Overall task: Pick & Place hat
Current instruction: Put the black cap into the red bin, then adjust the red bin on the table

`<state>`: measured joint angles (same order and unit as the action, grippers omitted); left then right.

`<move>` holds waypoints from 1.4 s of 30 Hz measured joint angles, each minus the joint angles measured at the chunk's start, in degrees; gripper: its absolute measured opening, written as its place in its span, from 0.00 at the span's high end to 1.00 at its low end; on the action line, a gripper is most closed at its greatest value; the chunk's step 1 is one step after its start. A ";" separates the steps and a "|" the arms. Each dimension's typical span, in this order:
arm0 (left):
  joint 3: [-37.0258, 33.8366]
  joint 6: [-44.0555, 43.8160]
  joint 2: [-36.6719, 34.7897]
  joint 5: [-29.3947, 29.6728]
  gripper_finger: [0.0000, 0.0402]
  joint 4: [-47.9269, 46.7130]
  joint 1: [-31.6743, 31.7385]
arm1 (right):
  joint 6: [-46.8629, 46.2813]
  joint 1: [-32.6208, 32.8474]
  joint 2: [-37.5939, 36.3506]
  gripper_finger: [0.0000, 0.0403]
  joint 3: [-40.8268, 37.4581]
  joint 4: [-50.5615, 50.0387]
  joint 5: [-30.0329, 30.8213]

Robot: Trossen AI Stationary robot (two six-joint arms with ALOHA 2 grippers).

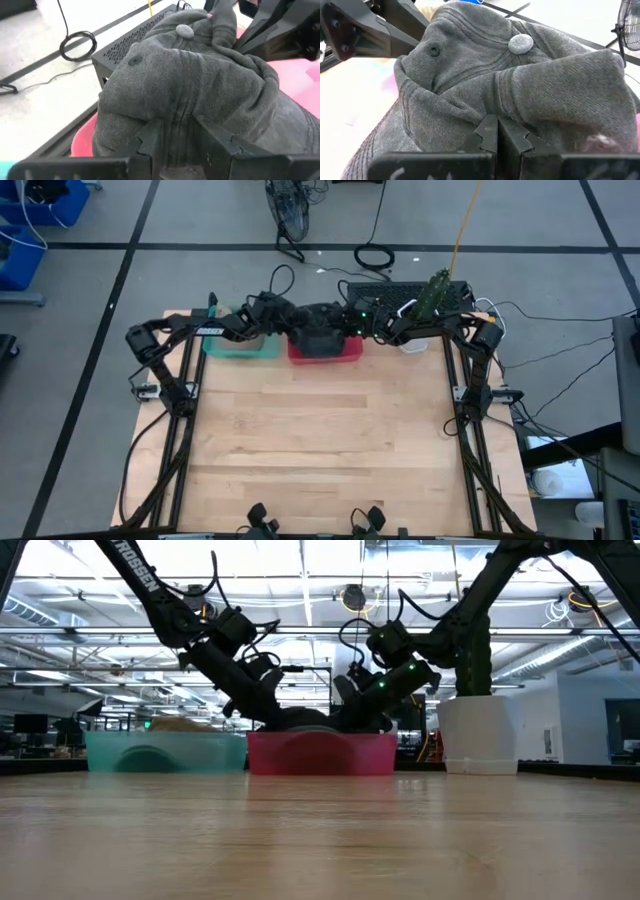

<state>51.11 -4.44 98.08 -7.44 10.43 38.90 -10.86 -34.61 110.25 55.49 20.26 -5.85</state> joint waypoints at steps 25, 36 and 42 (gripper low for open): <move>0.00 2.85 -9.00 -0.06 0.72 -4.22 -1.53 | 6.91 0.32 -12.06 1.00 -1.60 2.04 -0.16; 0.11 11.57 -9.02 -9.73 0.72 -5.87 -5.23 | 12.29 2.88 -16.96 1.00 -1.49 3.42 -0.17; 0.11 13.24 -10.03 -9.94 0.72 -8.07 -6.00 | 13.09 6.19 -20.95 1.00 -1.45 -2.24 -1.53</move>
<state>51.22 8.79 88.05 -17.38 2.36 32.90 2.23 -28.42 89.30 54.04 18.02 -7.39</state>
